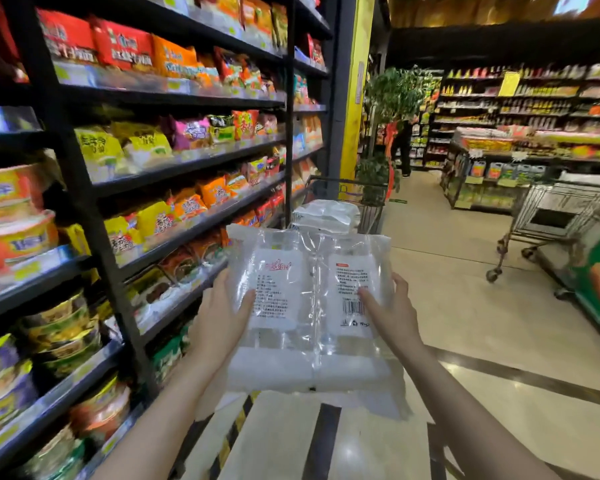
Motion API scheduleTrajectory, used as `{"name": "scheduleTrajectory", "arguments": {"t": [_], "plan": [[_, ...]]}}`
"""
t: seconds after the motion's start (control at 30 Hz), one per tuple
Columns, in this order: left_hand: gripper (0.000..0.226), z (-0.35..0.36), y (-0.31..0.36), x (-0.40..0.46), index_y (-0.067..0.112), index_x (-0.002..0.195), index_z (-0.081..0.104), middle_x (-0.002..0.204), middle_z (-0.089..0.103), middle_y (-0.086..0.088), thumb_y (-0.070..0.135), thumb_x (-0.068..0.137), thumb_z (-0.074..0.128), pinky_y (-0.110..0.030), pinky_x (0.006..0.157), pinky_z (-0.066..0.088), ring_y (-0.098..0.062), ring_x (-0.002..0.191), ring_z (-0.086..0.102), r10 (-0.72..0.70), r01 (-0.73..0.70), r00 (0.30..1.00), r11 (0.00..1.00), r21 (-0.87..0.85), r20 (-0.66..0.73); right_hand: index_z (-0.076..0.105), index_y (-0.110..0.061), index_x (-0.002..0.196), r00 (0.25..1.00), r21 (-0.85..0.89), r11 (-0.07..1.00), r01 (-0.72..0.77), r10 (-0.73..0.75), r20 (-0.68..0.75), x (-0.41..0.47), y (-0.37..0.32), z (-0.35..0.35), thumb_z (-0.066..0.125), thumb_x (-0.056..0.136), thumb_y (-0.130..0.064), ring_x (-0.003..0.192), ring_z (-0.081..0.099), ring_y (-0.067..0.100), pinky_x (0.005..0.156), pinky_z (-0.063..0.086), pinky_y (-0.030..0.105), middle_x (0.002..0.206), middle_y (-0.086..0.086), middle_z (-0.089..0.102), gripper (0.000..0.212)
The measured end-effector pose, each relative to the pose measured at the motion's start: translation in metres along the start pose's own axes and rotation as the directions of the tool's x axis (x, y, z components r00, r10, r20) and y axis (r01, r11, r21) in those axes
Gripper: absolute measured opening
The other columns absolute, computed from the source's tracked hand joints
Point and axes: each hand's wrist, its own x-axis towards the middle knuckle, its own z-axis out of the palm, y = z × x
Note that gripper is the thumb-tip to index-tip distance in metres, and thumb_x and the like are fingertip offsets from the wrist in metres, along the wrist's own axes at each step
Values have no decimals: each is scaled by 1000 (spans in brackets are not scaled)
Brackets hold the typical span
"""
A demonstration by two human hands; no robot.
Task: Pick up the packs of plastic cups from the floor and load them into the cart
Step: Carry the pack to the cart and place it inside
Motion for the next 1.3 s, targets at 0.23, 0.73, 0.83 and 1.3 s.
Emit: {"name": "scheduleTrajectory", "arguments": {"t": [0.23,0.73,0.83,1.3], "plan": [[70,105,-31,146,22,138,32,137,46,-8,63,81,40,-42,95,41,-29,125,45,-63,64,994,998,-11,85,24,-16,143,998,-17,997,-69,69,14,158,39,72,62,85,-42,128,44,32,99,38,39,142,7,43,73],[63,344,-73,454,27,141,30,141,46,-6,56,87,44,-45,100,40,-29,127,44,-137,114,950,989,95,282,20,-15,145,951,-66,951,-301,304,55,493,137,206,59,86,-45,129,42,33,102,39,41,146,10,39,77],[85,384,-100,494,25,141,31,141,46,-6,75,72,28,-44,102,40,-28,127,46,-176,146,926,983,115,334,21,-15,144,941,-74,943,-325,330,77,533,158,239,58,87,-42,130,42,32,101,39,40,147,9,38,74],[89,547,-184,601,23,139,40,130,56,-12,73,66,31,-40,96,45,-29,116,56,-304,239,785,953,188,539,24,-11,146,780,-175,773,-610,625,39,640,256,346,61,86,-40,135,37,30,110,33,42,150,9,31,76]]}}
